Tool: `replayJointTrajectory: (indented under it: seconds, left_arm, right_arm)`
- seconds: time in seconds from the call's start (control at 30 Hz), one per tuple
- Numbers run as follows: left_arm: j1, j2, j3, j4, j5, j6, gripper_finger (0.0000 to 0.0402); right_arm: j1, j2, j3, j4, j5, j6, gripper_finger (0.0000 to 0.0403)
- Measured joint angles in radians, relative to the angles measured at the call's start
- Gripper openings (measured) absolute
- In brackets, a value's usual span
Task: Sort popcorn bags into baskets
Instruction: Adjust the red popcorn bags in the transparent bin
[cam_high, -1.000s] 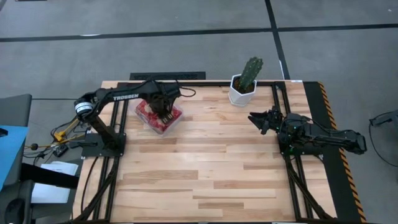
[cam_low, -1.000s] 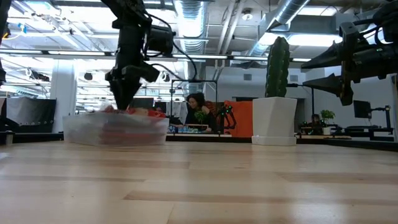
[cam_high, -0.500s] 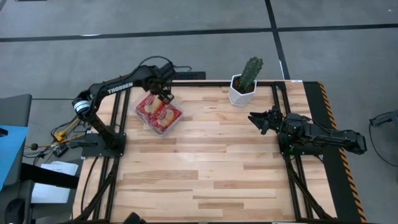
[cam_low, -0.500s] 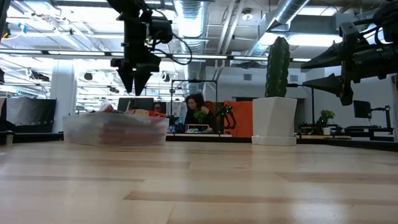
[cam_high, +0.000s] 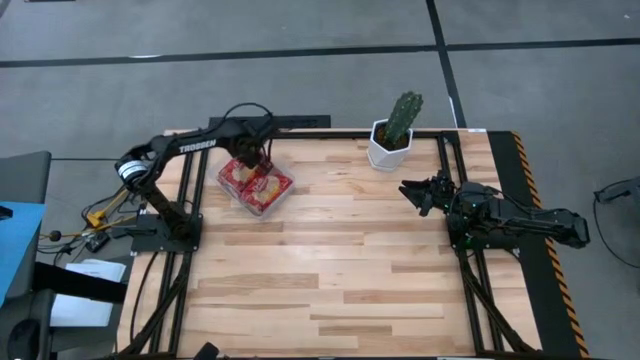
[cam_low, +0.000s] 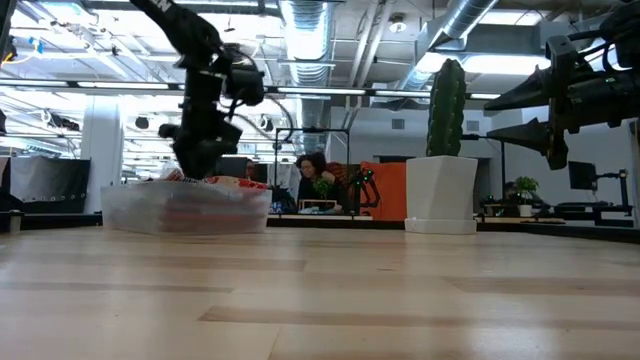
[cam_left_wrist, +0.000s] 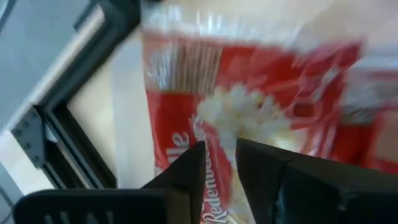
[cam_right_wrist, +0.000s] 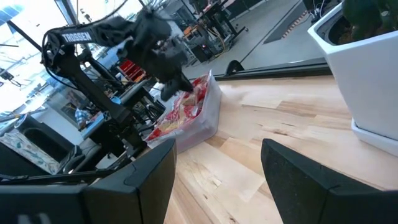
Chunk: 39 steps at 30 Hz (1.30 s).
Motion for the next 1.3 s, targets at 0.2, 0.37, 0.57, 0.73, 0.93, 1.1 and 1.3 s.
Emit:
replayJointTrajectory:
  seconds: [0.2, 0.37, 0.57, 0.73, 0.93, 1.1, 1.3]
  left_arm:
    - [-0.006, 0.000, -0.083, -0.005, 0.042, -0.024, 0.0049]
    - [-0.027, -0.016, -0.088, -0.058, 0.045, -0.032, 0.0030]
    - [-0.032, -0.084, -0.047, -0.086, 0.101, -0.075, 0.0018]
    - [-0.045, -0.191, -0.029, -0.060, 0.260, -0.198, 0.0014]
    - [-0.154, -0.262, -0.062, 0.041, 0.294, -0.319, 0.0002]
    - [-0.242, -0.231, -0.116, 0.124, 0.135, -0.371, 0.0000]
    - [-0.245, -0.158, -0.192, 0.283, 0.094, -0.389, 0.0000]
  right_arm:
    - [0.000, 0.000, 0.000, 0.000, 0.000, 0.000, 0.0260]
    - [-0.001, 0.000, 0.000, 0.000, 0.008, 0.000, 0.0260]
    - [-0.001, 0.000, 0.000, 0.005, 0.046, -0.001, 0.0260]
    - [-0.001, 0.000, 0.000, 0.005, 0.048, -0.001, 0.0260]
    - [-0.001, 0.000, 0.000, 0.005, 0.048, -0.001, 0.0260]
    - [-0.001, 0.000, 0.000, 0.005, 0.048, 0.000, 0.0260]
    - [-0.001, 0.000, 0.000, 0.005, 0.048, -0.001, 0.0260]
